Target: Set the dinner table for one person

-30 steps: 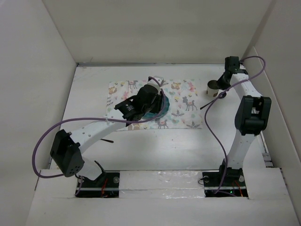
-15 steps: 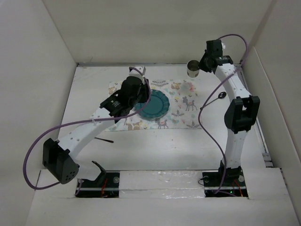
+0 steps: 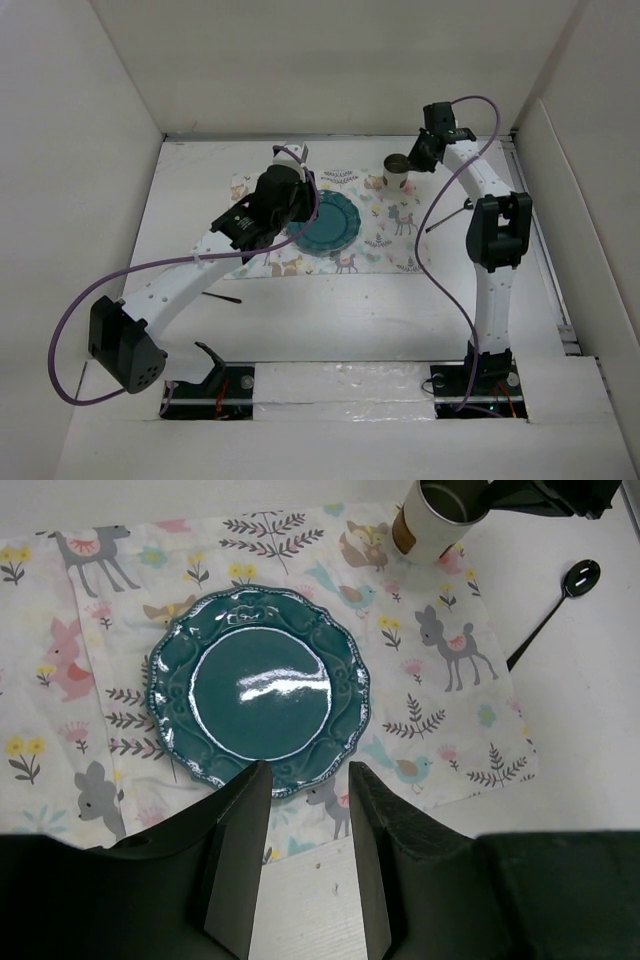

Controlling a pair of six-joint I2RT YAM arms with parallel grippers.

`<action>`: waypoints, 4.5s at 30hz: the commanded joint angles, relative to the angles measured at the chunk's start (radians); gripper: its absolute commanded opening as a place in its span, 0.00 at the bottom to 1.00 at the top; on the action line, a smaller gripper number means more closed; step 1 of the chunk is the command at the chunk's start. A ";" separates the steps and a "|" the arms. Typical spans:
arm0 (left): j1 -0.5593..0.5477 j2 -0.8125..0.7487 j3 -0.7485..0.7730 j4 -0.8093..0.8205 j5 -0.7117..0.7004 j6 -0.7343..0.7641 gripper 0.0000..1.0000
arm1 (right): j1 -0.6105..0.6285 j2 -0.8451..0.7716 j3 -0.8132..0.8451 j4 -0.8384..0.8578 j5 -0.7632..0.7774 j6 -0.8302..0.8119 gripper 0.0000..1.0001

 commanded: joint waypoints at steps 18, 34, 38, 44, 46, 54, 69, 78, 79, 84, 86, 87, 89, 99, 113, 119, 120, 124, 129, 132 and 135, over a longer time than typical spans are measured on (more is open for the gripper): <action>-0.002 0.000 0.004 0.042 0.040 0.012 0.33 | -0.142 -0.286 -0.321 0.121 0.049 -0.003 0.01; -0.002 0.009 0.001 0.065 0.074 0.027 0.10 | -0.204 -0.395 -0.624 0.209 0.004 -0.032 0.34; -0.002 -0.004 -0.015 0.064 0.072 0.023 0.11 | -0.213 -0.487 -0.697 0.246 -0.013 -0.003 0.19; -0.002 -0.007 -0.027 0.062 0.083 0.014 0.11 | -0.296 -0.533 -0.805 0.471 -0.217 0.024 0.35; -0.002 -0.003 -0.022 0.058 0.084 0.014 0.11 | -0.319 -0.470 -0.764 0.462 -0.245 0.021 0.54; -0.002 0.008 -0.015 0.038 0.084 0.014 0.11 | -0.356 -0.262 -0.572 0.566 -0.430 0.025 0.66; -0.012 0.078 0.036 -0.056 0.051 -0.019 0.10 | -0.344 0.119 -0.144 0.606 -0.481 0.039 0.67; -0.034 0.118 0.071 -0.080 0.001 -0.035 0.10 | -0.314 0.078 -0.229 0.740 -0.480 0.068 0.16; -0.034 0.124 0.077 -0.082 0.003 -0.034 0.10 | -0.314 0.061 -0.275 0.753 -0.474 0.073 0.14; -0.034 0.120 0.099 -0.073 -0.008 -0.025 0.10 | -0.267 -0.094 -0.294 0.642 -0.372 0.007 0.00; -0.034 0.115 0.107 -0.059 -0.003 -0.022 0.10 | -0.238 -0.125 -0.207 0.469 -0.317 -0.068 0.00; -0.034 0.102 0.105 -0.053 -0.003 -0.020 0.10 | -0.221 -0.125 -0.168 0.406 -0.293 -0.091 0.00; -0.034 0.094 0.099 -0.036 0.001 -0.019 0.10 | -0.170 -0.120 -0.072 0.229 -0.245 -0.140 0.00; -0.015 -0.007 0.004 0.016 0.035 -0.014 0.10 | 0.045 -0.018 0.174 -0.151 -0.017 -0.289 0.00; -0.006 -0.084 -0.062 0.004 0.043 -0.011 0.11 | 0.134 0.194 0.420 -0.305 0.155 -0.309 0.00; -0.006 -0.080 -0.070 0.006 0.054 -0.019 0.11 | 0.143 0.236 0.433 -0.293 0.140 -0.306 0.00; -0.006 -0.076 -0.073 0.007 0.055 -0.020 0.11 | 0.143 0.239 0.432 -0.290 0.137 -0.305 0.00; -0.006 -0.070 -0.073 0.009 0.061 -0.026 0.11 | 0.154 0.243 0.446 -0.285 0.137 -0.306 0.00; -0.006 -0.060 -0.070 0.015 0.064 -0.026 0.11 | 0.154 0.236 0.444 -0.276 0.131 -0.306 0.20; -0.006 -0.058 -0.068 0.018 0.066 -0.028 0.10 | 0.144 0.223 0.438 -0.274 0.131 -0.305 0.47; -0.006 -0.058 -0.068 0.021 0.066 -0.029 0.11 | 0.144 0.191 0.447 -0.270 0.119 -0.302 0.54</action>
